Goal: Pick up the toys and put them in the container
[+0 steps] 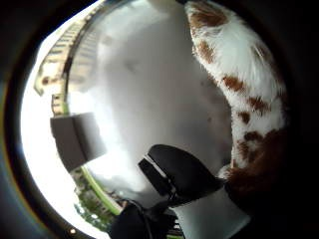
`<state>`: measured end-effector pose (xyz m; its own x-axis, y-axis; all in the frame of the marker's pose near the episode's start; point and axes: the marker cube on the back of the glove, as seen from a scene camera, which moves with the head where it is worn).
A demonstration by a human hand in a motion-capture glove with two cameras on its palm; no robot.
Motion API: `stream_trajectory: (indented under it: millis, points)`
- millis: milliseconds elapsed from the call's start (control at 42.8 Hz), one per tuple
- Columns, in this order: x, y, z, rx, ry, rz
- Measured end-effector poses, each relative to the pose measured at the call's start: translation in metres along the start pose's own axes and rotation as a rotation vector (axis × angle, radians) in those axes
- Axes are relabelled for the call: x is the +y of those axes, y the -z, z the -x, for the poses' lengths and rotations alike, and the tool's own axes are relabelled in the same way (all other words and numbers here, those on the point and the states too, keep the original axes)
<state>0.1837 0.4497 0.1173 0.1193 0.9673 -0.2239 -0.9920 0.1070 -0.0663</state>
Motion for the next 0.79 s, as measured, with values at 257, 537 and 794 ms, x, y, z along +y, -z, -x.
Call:
stream_trajectory:
  millis: [257,537,794]
  points:
    - [-0.003,-0.009,-0.007,-0.007,-0.058,-0.027]
    - [-0.003,0.007,0.007,0.015,-0.155,-0.069]
    - [-0.005,0.039,0.036,-0.166,-0.12,0.001]
